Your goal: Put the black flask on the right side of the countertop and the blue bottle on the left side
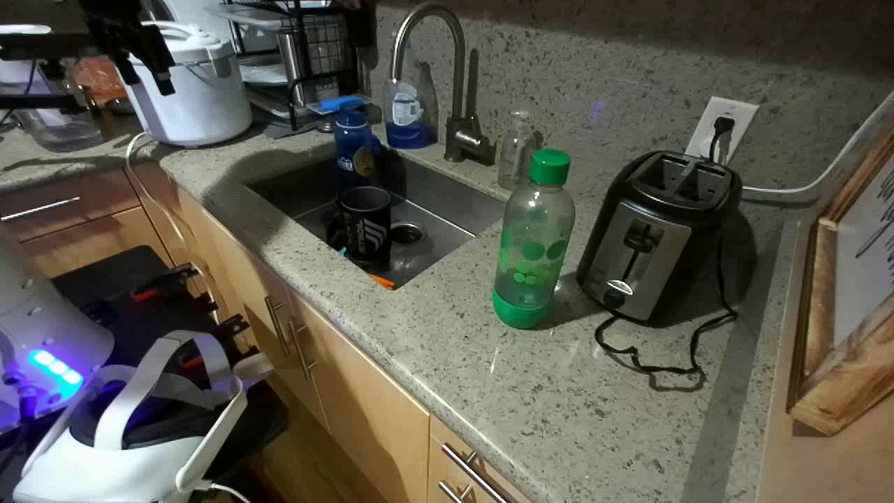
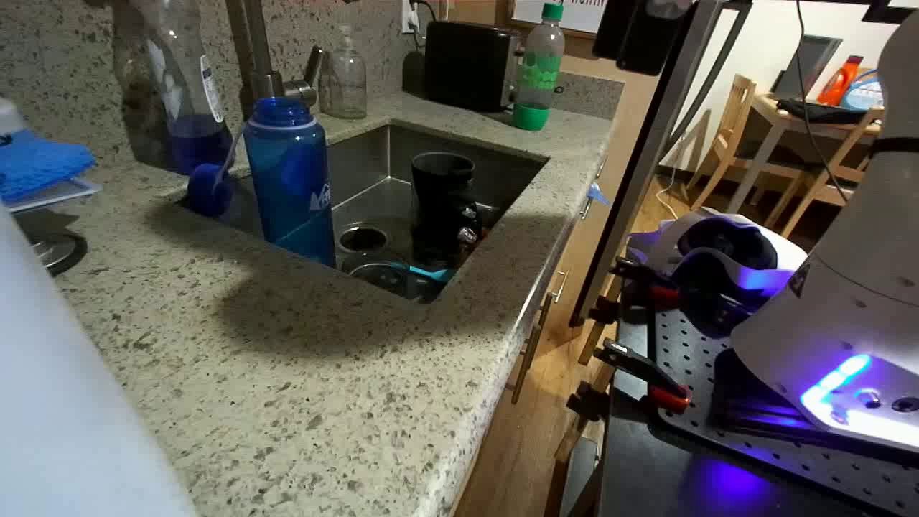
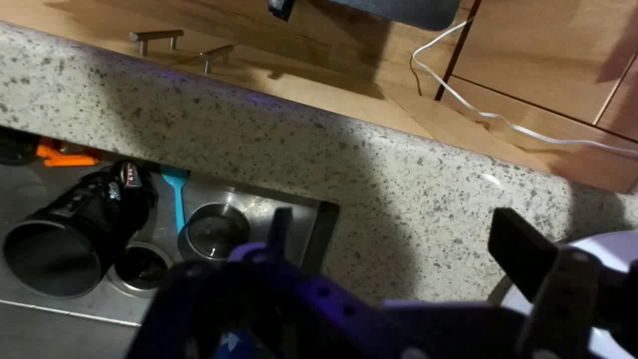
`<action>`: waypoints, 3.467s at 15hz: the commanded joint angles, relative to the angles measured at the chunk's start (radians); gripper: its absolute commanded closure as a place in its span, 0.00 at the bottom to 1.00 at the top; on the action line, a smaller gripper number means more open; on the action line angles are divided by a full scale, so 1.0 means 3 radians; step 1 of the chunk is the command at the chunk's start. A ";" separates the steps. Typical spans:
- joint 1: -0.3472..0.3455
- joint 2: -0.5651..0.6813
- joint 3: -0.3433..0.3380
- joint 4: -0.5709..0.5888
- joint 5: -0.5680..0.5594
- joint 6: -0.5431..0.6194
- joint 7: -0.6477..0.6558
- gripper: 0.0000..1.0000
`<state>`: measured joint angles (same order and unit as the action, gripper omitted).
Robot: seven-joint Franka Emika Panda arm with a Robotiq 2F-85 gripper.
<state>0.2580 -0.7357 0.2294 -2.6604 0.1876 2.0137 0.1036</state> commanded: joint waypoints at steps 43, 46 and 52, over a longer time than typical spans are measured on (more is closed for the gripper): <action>-0.1340 0.1237 -0.0928 0.0035 -0.0311 0.0936 0.0187 0.00; -0.1423 0.1535 -0.0976 0.0114 -0.0354 0.1068 0.0290 0.00; -0.1480 0.2020 -0.1159 0.0321 -0.0314 0.1306 0.0347 0.00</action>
<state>-0.1778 -0.1985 -0.0983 -2.6132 0.0987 2.3808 0.1835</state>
